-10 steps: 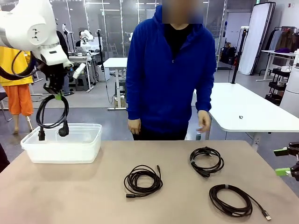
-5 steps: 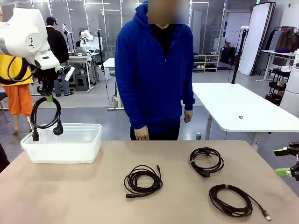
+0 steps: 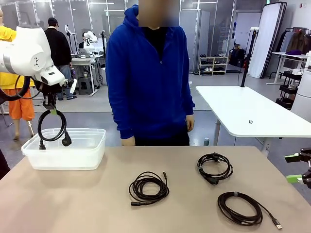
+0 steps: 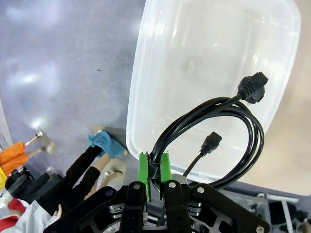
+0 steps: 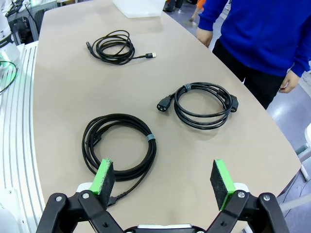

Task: Organize and store the cables.
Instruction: Place the Power Cable into the Organizing box.

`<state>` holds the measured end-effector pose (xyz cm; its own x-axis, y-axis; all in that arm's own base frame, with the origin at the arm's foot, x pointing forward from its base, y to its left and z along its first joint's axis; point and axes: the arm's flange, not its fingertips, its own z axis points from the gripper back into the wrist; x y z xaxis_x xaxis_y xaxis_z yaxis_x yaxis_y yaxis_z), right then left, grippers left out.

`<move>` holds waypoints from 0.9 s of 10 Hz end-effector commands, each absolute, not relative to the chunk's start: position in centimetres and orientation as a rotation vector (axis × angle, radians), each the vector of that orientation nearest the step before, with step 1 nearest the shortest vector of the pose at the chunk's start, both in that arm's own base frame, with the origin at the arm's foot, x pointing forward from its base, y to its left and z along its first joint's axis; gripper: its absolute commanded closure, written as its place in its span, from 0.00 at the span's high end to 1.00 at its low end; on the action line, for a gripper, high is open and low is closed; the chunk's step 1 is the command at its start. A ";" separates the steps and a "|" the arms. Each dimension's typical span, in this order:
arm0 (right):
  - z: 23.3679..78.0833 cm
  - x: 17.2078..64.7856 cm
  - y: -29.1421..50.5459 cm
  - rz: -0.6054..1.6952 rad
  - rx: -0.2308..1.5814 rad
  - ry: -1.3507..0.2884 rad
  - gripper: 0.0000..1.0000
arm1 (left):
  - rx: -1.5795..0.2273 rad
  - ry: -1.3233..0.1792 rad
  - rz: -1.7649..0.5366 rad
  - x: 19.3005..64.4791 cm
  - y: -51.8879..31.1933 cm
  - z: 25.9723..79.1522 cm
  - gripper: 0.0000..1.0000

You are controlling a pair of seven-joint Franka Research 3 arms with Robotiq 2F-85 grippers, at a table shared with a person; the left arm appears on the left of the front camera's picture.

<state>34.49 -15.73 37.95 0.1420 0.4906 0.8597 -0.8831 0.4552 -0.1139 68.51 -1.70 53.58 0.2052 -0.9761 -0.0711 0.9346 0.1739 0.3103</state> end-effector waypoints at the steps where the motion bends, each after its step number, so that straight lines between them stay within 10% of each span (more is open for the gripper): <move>1: 38.0 34.6 -15.7 1.035 0.473 -0.989 1.00 | 0.329 -0.143 -1.316 68.4 -1.3 51.3 0.11; 9: 38.0 34.6 -15.7 1.035 0.473 -0.989 1.00 | 0.219 -0.101 -1.207 68.4 0.1 42.5 0.11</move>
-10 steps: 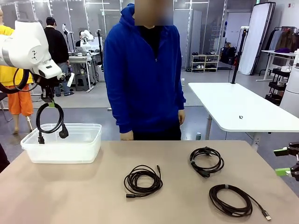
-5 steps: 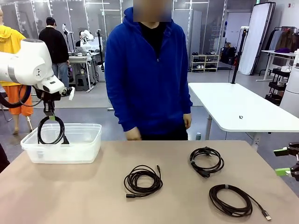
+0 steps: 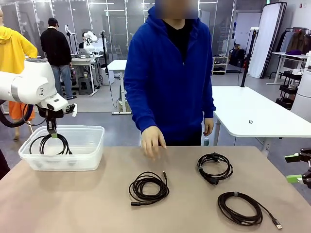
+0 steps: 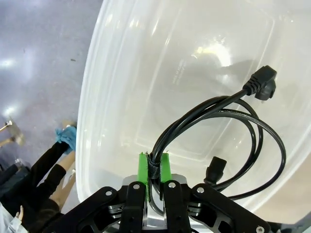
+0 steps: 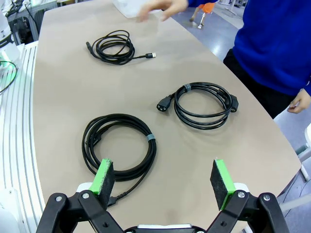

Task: Organize and store the cables.
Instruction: Place the Power Cable into the Organizing box.

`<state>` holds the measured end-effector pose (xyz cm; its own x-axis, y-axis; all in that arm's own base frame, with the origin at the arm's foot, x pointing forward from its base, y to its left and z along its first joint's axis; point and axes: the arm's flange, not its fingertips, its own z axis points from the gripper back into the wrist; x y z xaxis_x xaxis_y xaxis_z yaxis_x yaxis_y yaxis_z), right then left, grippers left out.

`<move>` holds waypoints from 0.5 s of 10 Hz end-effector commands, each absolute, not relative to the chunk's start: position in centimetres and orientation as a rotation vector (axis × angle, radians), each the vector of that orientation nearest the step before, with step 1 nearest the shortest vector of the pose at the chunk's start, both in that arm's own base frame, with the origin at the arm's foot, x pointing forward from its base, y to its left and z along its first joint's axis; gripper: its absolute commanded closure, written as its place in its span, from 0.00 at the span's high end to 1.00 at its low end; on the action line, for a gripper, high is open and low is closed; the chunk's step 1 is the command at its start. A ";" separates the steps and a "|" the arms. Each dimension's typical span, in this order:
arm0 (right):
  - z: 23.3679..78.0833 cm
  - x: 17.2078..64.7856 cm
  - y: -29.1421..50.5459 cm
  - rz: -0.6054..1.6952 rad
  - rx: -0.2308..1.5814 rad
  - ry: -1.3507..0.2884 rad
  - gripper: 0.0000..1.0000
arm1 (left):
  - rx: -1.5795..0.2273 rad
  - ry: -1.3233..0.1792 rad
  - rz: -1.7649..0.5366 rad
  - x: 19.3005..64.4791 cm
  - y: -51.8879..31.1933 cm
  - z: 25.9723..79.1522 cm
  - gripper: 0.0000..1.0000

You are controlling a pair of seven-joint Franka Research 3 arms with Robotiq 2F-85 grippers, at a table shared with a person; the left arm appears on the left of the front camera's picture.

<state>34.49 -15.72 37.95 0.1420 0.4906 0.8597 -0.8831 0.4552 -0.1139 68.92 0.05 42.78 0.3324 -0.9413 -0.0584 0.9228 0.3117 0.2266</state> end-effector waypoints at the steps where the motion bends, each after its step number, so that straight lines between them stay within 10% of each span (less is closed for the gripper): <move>1: 38.0 34.6 -15.7 1.035 0.473 -0.989 1.00 | 0.220 -0.100 -1.207 68.3 0.2 42.4 0.26; 5: 38.0 34.6 -15.7 1.035 0.473 -0.989 1.00 | 0.236 -0.123 -1.195 68.4 0.5 43.2 0.57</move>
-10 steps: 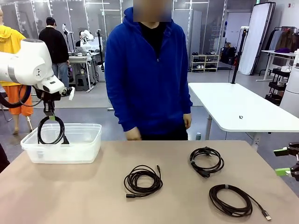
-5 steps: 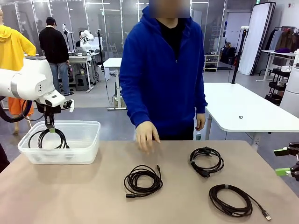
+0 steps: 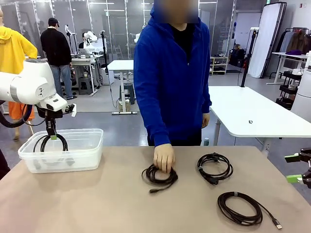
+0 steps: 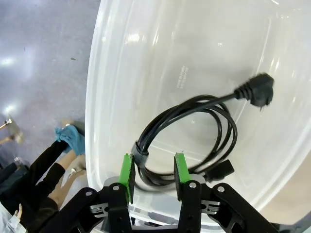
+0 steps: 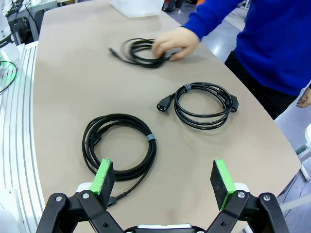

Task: Organize and store the cables.
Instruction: Place the Power Cable into the Organizing box.

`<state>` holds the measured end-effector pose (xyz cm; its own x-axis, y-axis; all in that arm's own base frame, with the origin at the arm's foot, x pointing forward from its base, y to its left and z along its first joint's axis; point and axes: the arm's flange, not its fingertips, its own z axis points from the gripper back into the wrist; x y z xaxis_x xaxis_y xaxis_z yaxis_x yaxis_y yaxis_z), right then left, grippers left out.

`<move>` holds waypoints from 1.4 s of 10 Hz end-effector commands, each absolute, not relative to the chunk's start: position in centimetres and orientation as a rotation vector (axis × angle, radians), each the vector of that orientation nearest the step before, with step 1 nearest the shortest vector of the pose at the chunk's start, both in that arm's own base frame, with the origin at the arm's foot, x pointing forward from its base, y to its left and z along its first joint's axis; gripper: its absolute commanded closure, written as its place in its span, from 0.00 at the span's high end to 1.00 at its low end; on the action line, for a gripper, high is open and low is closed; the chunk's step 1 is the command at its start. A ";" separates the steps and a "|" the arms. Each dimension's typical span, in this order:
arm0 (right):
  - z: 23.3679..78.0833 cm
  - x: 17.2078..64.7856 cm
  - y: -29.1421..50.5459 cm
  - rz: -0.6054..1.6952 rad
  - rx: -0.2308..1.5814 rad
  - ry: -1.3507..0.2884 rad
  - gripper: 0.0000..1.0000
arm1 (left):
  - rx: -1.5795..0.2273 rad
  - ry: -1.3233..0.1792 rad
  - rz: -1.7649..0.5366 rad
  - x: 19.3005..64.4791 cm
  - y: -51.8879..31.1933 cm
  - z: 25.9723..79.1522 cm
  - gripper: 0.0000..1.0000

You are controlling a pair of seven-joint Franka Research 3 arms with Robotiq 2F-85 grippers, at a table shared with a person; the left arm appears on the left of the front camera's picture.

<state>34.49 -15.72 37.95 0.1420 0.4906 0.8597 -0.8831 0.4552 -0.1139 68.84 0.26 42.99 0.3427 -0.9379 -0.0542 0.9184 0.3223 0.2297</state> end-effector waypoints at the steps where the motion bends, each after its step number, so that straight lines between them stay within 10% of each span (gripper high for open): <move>1: 38.0 34.6 -15.7 1.035 0.473 -0.989 1.00 | 0.235 -0.130 -1.194 68.4 0.5 43.4 0.58; 6: 38.0 34.6 -15.7 1.035 0.473 -0.989 1.00 | 0.173 -0.186 -1.215 67.6 0.9 44.3 0.98; 14: 38.0 34.6 -15.7 1.035 0.473 -0.989 1.00 | 0.239 -0.110 -1.210 68.8 0.6 43.8 0.98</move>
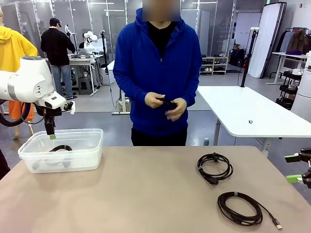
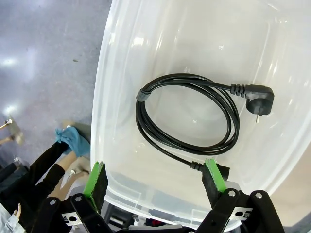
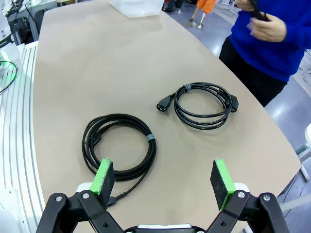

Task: Organize and store the cables.
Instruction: Place the Power Cable into the Organizing box.

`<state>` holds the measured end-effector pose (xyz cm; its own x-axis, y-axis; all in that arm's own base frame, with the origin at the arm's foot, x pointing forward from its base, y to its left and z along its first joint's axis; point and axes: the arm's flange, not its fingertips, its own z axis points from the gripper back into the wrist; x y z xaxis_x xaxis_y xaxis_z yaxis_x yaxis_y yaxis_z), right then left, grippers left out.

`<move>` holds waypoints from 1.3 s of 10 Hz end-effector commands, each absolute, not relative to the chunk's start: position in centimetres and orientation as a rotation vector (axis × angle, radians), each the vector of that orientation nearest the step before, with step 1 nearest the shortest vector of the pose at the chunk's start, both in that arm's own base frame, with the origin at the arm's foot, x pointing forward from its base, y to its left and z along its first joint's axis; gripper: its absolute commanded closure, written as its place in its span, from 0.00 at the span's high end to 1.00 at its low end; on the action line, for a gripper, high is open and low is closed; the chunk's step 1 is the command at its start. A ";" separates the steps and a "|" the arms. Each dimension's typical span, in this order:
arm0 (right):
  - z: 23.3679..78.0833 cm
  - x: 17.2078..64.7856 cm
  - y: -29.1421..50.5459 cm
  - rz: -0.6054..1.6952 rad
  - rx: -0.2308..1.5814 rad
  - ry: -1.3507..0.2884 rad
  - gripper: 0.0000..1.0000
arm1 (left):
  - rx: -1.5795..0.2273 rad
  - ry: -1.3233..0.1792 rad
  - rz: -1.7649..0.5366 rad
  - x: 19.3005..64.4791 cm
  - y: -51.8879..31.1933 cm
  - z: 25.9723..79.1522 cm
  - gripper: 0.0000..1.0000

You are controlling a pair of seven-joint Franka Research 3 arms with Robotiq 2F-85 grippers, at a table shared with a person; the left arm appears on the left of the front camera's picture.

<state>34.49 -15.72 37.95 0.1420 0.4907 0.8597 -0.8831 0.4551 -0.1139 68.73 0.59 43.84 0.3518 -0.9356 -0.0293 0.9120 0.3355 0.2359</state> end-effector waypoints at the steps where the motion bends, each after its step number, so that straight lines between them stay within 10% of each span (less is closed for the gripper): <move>1: 38.0 34.6 -15.7 1.035 0.473 -0.989 1.00 | 0.239 -0.110 -1.210 68.8 0.6 43.8 0.98; 8: 38.0 34.5 -15.7 1.047 0.480 -0.996 1.00 | 0.226 -0.119 -1.209 68.7 0.6 43.8 0.99; 13: 41.7 36.1 -12.2 1.048 0.396 -0.776 1.00 | -0.104 -0.399 -1.139 57.3 2.2 53.1 0.99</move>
<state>36.27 -12.87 39.90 0.1959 0.5991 0.7763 -0.9015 0.4216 -0.0979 60.89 0.54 53.95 0.3717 -0.8863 0.2762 0.8796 0.4314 0.2005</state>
